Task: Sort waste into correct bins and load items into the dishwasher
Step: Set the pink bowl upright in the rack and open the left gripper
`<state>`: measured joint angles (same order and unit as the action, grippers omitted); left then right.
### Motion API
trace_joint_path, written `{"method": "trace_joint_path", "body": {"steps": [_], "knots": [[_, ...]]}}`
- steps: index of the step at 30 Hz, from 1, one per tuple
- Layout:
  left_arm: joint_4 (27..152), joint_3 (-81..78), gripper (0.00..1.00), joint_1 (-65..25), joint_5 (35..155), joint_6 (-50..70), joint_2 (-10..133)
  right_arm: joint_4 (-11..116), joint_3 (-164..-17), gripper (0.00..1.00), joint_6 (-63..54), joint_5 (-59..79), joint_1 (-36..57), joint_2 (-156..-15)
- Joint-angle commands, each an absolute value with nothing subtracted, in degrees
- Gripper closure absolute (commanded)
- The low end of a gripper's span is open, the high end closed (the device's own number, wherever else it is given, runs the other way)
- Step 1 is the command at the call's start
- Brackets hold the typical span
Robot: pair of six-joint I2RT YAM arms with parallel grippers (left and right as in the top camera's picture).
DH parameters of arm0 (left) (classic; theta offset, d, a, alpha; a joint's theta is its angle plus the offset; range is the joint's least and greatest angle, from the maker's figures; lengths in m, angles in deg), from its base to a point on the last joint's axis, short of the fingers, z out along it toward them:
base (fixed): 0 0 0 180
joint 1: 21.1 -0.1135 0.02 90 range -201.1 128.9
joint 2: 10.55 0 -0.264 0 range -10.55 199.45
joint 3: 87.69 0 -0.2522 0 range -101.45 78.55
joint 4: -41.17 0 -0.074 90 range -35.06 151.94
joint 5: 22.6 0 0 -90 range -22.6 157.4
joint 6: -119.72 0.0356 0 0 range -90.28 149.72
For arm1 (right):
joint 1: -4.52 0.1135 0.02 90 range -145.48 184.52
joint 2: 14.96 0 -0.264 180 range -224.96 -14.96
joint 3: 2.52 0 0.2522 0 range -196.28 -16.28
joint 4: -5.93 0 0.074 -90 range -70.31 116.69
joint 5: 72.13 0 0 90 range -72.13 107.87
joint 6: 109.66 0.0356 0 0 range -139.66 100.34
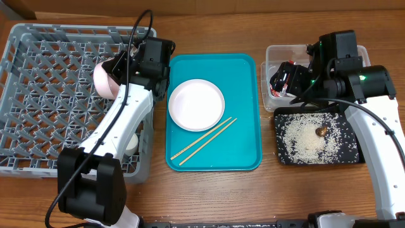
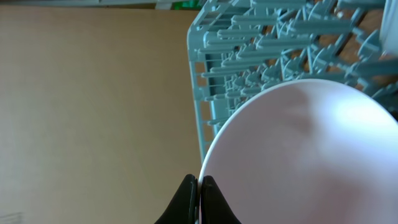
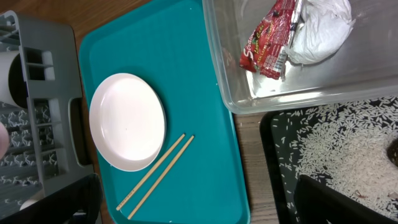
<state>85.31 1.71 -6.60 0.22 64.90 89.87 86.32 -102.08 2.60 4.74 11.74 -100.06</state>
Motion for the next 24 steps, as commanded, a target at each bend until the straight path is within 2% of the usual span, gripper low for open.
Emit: {"method": "trace_joint_path", "body": {"steps": [1,24], "knots": [[85.1,1.3,0.96,-6.3,-3.7,70.5,90.2,86.0,-102.1,0.00,2.5,5.0,11.8,-99.9],[87.9,2.0,0.96,-7.0,2.5,65.3,92.2,86.0,-102.1,0.00,2.5,5.0,11.8,-99.9]]}}
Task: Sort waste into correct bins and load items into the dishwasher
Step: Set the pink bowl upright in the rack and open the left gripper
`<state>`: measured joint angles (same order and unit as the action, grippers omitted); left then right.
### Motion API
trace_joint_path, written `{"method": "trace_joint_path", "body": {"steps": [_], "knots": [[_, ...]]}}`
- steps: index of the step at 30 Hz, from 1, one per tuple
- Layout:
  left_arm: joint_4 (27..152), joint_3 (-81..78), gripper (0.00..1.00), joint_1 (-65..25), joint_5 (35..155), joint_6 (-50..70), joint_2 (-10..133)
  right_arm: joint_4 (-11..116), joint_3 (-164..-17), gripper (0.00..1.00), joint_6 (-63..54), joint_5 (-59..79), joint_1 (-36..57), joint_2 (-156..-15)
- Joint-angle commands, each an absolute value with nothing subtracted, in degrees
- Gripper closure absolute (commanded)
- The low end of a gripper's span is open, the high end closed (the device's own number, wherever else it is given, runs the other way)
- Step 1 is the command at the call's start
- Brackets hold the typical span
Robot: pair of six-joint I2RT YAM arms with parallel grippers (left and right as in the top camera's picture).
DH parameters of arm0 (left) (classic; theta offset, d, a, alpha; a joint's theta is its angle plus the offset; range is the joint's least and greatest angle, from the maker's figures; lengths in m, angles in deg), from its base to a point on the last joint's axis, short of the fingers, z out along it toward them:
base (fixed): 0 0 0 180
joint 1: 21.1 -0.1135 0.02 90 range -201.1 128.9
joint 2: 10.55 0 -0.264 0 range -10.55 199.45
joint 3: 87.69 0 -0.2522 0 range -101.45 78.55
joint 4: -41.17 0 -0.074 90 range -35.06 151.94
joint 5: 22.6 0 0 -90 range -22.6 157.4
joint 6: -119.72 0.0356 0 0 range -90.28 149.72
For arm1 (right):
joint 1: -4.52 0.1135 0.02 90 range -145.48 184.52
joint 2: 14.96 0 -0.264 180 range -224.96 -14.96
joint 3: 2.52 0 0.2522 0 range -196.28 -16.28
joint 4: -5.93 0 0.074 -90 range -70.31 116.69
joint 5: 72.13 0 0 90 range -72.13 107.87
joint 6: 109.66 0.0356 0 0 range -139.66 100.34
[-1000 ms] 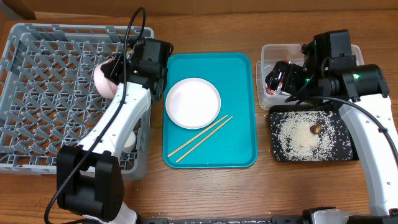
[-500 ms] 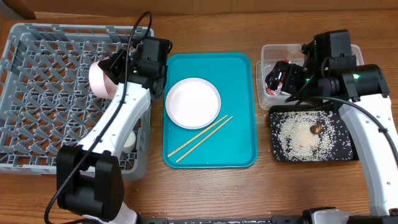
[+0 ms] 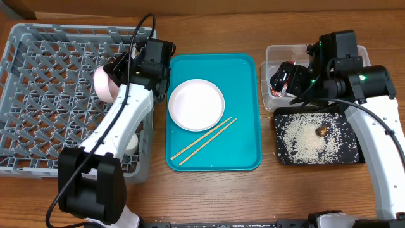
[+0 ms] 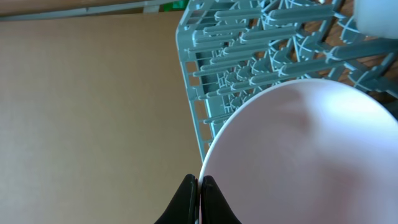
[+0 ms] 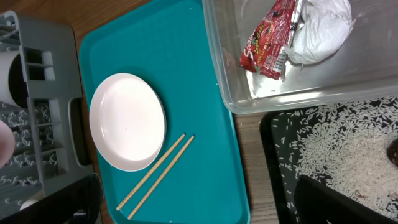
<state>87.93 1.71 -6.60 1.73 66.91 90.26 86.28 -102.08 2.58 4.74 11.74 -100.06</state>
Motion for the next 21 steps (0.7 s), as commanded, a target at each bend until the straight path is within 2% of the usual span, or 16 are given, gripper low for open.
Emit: {"method": "trace_joint_path", "body": {"steps": [1,9,14,21], "knots": [[87.9,2.0,0.96,-7.1,2.5,65.2,92.7,86.0,-102.1,0.00,2.5,5.0,11.8,-99.9],[87.9,2.0,0.96,-7.1,0.5,64.4,96.8,86.0,-102.1,0.00,2.5,5.0,11.8,-99.9],[84.1,2.0,0.96,-6.1,-4.9,65.6,96.7,86.0,-102.1,0.00,2.5,5.0,11.8,-99.9],[84.5,2.0,0.96,-1.5,-2.1,69.0,96.7,86.0,-102.1,0.00,2.5,5.0,11.8,-99.9]]}}
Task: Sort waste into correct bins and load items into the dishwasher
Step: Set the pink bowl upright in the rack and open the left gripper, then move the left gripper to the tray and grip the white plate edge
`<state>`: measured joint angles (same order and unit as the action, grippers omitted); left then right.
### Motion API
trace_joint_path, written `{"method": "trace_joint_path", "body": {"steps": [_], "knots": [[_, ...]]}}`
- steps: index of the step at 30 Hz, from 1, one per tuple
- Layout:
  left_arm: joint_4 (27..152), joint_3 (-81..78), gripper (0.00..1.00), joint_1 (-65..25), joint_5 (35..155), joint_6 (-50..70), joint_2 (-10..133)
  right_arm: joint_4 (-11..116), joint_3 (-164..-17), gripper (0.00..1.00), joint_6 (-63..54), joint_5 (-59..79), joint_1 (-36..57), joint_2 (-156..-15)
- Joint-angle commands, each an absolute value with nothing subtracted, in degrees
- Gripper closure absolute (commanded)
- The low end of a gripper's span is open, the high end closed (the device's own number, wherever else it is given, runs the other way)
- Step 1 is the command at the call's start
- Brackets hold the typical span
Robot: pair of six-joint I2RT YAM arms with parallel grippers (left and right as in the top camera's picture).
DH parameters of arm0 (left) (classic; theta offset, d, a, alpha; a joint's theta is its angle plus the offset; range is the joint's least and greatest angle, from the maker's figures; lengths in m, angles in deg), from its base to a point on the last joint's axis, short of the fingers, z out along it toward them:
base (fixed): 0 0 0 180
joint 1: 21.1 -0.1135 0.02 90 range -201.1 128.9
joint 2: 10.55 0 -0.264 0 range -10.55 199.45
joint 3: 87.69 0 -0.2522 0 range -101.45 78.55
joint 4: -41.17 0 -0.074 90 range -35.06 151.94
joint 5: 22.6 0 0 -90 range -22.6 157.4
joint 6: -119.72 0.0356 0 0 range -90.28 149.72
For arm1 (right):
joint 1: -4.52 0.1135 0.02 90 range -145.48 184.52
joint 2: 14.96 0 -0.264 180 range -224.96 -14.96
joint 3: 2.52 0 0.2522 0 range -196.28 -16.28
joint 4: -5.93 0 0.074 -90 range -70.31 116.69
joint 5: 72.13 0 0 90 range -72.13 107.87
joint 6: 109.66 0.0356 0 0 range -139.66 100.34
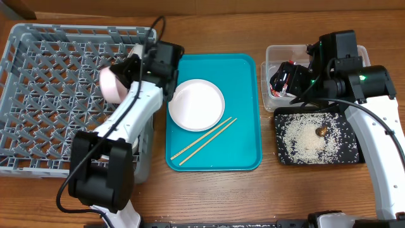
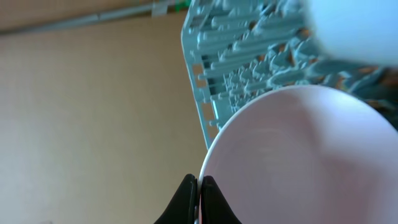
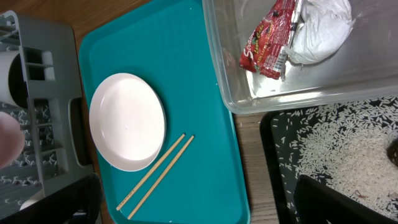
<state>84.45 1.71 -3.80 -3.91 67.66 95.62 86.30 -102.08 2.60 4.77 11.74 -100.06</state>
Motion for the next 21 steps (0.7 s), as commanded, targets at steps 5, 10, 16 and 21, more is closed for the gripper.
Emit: {"method": "trace_joint_path", "body": {"steps": [5,10,16,21], "knots": [[87.7,2.0,0.96,-1.1,2.3,68.9,96.7,86.0,-102.1,0.00,2.5,5.0,11.8,-99.9],[88.3,2.0,0.60,-1.2,2.3,68.8,96.7,86.0,-102.1,0.00,2.5,5.0,11.8,-99.9],[88.0,2.0,0.48,-1.1,2.0,67.9,96.7,86.0,-102.1,0.00,2.5,5.0,11.8,-99.9],[87.2,2.0,0.50,0.2,0.8,67.9,96.7,86.0,-102.1,0.00,2.5,5.0,11.8,-99.9]]}}
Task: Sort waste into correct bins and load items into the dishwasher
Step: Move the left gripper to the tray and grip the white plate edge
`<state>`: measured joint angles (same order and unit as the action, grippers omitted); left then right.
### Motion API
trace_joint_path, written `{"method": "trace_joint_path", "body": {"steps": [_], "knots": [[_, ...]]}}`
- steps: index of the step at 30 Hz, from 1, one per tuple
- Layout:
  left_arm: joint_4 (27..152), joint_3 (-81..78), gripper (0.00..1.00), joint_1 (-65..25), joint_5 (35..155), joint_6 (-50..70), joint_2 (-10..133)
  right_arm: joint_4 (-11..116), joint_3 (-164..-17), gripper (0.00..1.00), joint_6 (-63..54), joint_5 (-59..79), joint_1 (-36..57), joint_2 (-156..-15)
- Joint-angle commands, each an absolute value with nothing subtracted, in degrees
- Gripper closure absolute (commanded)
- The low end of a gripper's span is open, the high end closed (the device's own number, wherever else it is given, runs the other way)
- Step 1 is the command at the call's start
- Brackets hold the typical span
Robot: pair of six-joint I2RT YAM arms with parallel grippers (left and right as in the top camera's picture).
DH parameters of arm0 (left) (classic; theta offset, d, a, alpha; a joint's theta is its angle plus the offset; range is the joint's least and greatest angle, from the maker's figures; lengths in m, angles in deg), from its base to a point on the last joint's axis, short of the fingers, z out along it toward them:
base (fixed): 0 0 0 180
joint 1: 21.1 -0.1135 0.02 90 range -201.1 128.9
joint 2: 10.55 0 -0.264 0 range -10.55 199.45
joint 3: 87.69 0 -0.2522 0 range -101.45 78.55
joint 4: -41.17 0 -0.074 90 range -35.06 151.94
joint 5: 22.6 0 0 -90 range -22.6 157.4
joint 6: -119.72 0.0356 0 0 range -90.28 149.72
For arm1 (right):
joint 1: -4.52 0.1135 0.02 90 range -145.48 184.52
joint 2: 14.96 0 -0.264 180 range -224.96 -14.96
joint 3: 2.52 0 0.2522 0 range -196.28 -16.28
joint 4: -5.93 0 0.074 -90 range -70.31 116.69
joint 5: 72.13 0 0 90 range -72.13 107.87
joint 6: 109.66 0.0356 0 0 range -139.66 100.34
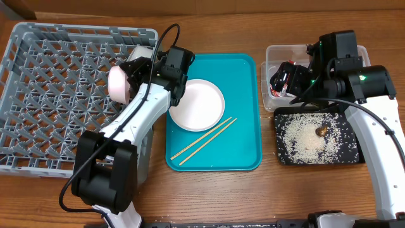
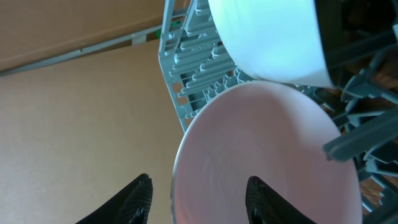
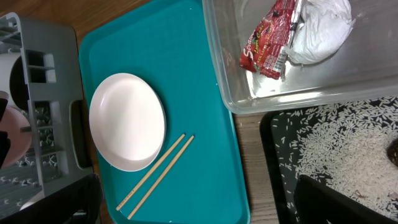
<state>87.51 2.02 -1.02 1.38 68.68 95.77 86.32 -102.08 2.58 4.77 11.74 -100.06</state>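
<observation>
A pink bowl (image 1: 118,85) stands on its edge among the tines near the right side of the grey dish rack (image 1: 57,95). My left gripper (image 1: 136,75) is open, and the bowl's rim (image 2: 180,180) lies between its spread fingers (image 2: 138,198). A white cup (image 2: 267,37) sits just beyond the bowl. On the teal tray (image 1: 247,126) lie a white plate (image 1: 196,104) and a pair of chopsticks (image 1: 202,140). My right gripper (image 1: 291,79) hangs open and empty over the clear bin's edge, with wide-set fingers (image 3: 348,202).
The clear bin (image 1: 278,54) at the back right holds a red wrapper (image 3: 267,40) and a crumpled white tissue (image 3: 320,28). In front of it lies a black tray (image 1: 316,136) with scattered rice and a small brown scrap. Bare wooden table surrounds everything.
My left gripper was shut on the pink bowl's rim and is now open around it. Arm and bowl have shifted a little right in the rack. The right arm has not moved.
My left gripper held the pink bowl by its rim over the rack's right part. It kept the grip while the bowl sat slightly further right at each moment. Now the fingers are open and the bowl rests in the rack. The right arm stayed still throughout.
</observation>
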Motion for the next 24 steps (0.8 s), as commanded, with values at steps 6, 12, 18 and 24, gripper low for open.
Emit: {"method": "trace_joint_path", "body": {"steps": [6,12,18,24], "knots": [[88.7,2.0,0.50,2.1,1.4,65.1,96.7,86.0,-102.1,0.00,2.5,5.0,11.8,-99.9],[90.9,2.0,0.44,1.8,1.2,50.1,96.6,86.0,-102.1,0.00,2.5,5.0,11.8,-99.9],[91.0,1.9,0.32,1.8,1.4,38.7,96.5,86.0,-102.1,0.00,2.5,5.0,11.8,-99.9],[93.2,1.9,0.28,1.4,3.8,32.2,96.2,86.0,-102.1,0.00,2.5,5.0,11.8,-99.9]]}}
